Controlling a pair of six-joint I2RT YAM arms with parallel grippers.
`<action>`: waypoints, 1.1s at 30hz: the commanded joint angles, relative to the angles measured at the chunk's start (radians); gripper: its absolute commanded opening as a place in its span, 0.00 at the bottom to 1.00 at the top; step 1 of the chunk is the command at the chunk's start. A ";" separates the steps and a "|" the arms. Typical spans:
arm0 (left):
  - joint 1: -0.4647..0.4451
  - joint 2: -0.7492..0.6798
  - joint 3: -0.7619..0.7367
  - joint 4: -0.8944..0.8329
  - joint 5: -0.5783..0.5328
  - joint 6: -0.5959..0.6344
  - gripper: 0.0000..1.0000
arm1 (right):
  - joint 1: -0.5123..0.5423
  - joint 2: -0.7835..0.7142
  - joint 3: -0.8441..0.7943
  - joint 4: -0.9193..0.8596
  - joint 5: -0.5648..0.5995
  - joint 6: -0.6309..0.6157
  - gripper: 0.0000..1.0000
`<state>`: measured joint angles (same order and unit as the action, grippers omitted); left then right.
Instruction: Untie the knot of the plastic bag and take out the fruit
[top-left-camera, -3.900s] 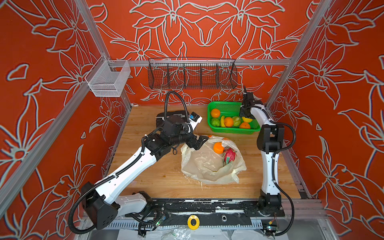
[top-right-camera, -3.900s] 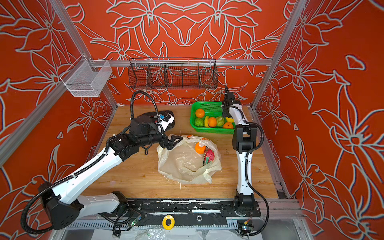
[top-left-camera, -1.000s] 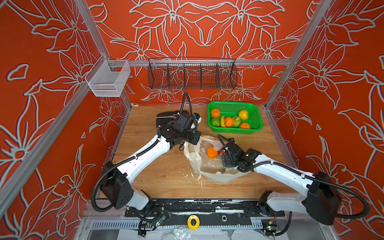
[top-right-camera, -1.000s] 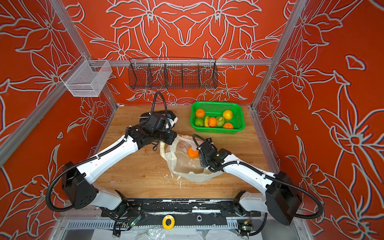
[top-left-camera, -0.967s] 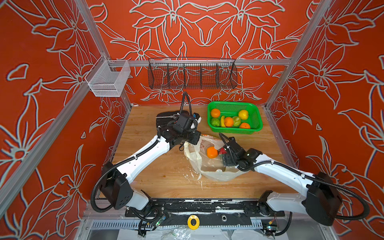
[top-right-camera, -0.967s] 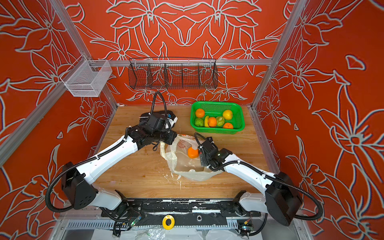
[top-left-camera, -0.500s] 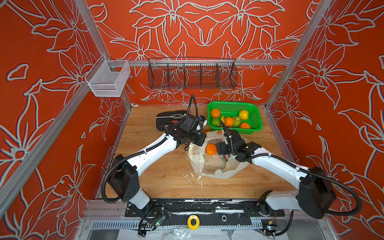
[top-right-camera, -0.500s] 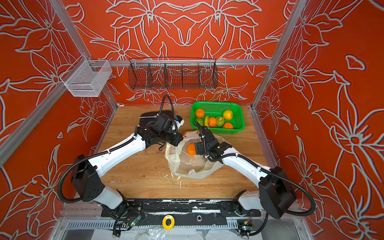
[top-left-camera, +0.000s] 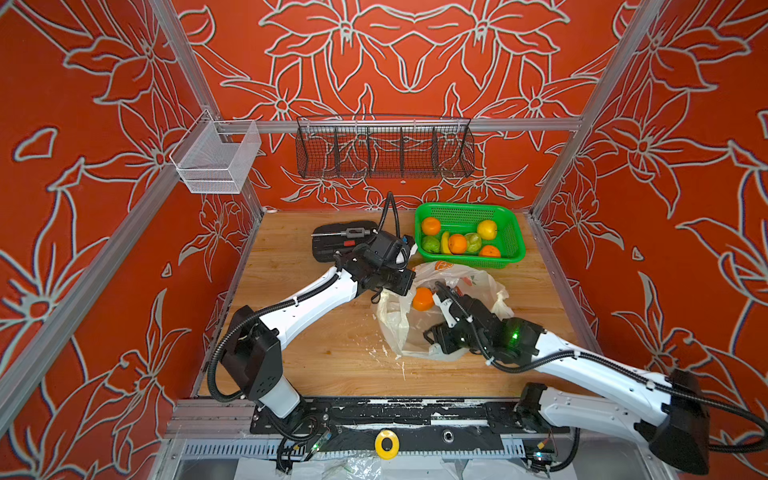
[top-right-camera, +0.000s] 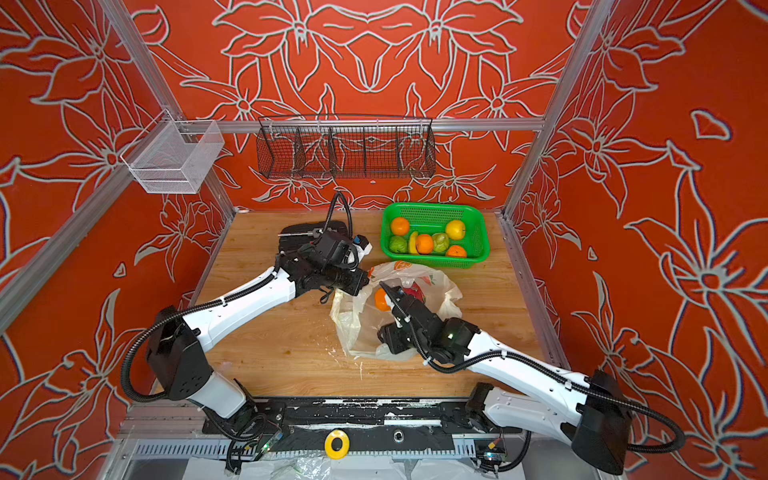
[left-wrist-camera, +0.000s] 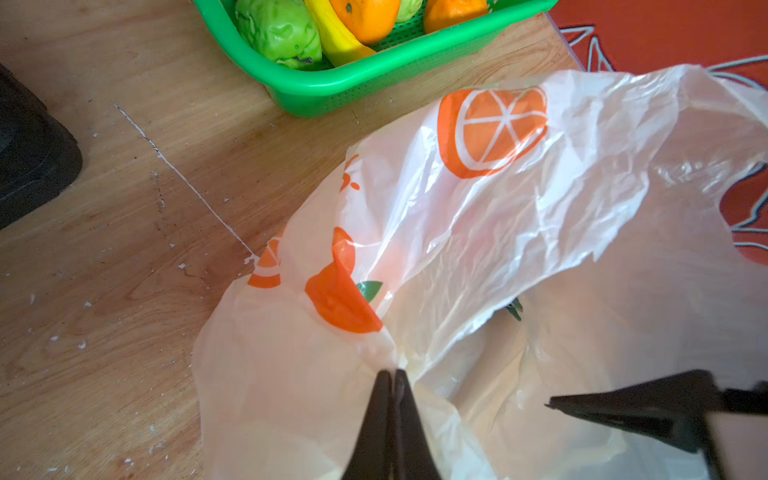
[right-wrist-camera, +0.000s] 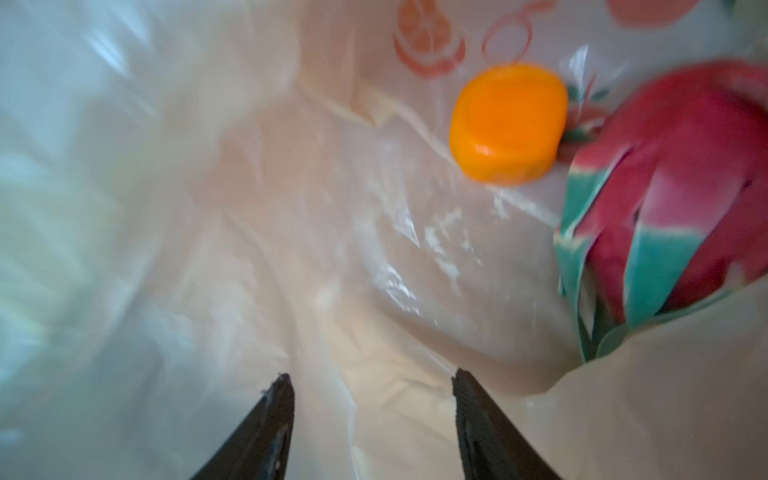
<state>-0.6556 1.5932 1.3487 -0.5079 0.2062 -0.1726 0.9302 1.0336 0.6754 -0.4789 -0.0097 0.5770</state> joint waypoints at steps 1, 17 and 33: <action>-0.001 -0.008 0.010 0.000 0.020 0.004 0.00 | 0.015 0.022 -0.078 -0.046 -0.026 0.076 0.60; -0.025 -0.005 -0.023 0.054 0.111 -0.053 0.00 | 0.019 0.066 0.077 -0.155 0.187 0.132 0.73; -0.050 -0.090 -0.105 0.145 0.090 -0.108 0.00 | 0.018 0.117 0.146 0.014 0.398 0.165 0.81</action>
<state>-0.6960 1.5364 1.2438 -0.3954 0.2974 -0.2718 0.9443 1.1309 0.8276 -0.5446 0.3435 0.7013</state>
